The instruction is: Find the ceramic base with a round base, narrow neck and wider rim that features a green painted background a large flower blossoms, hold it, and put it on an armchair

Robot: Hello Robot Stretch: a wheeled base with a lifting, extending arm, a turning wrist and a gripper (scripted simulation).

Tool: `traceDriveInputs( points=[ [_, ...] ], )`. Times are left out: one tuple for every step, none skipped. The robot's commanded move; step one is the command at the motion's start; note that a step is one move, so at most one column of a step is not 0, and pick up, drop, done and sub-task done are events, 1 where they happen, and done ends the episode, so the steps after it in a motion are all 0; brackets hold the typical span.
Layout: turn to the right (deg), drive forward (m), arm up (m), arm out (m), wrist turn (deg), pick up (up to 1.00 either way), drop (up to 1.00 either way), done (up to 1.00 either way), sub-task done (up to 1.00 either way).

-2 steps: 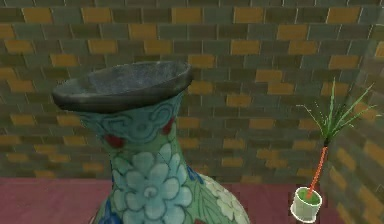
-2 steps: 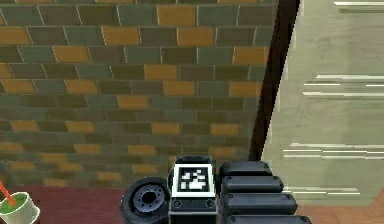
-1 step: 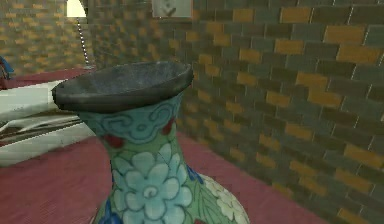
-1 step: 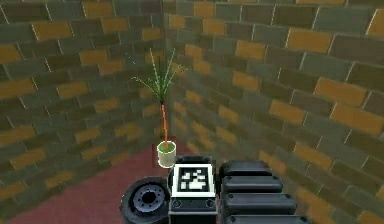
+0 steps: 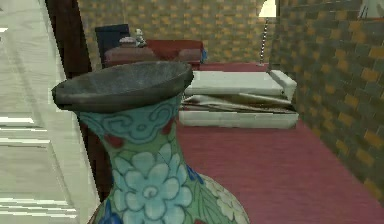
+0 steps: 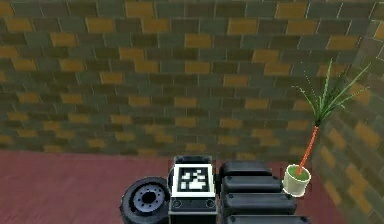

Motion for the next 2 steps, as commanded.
traceDriveInputs(
  points=[
    [-6.0, 0.0, 0.0, 0.0, 0.0, 0.0, 0.0, 0.0, 0.0],
    [0.0, 0.4, 0.0, 0.0, 0.0, 0.0, 0.0, 0.0, 0.0]
  ],
)
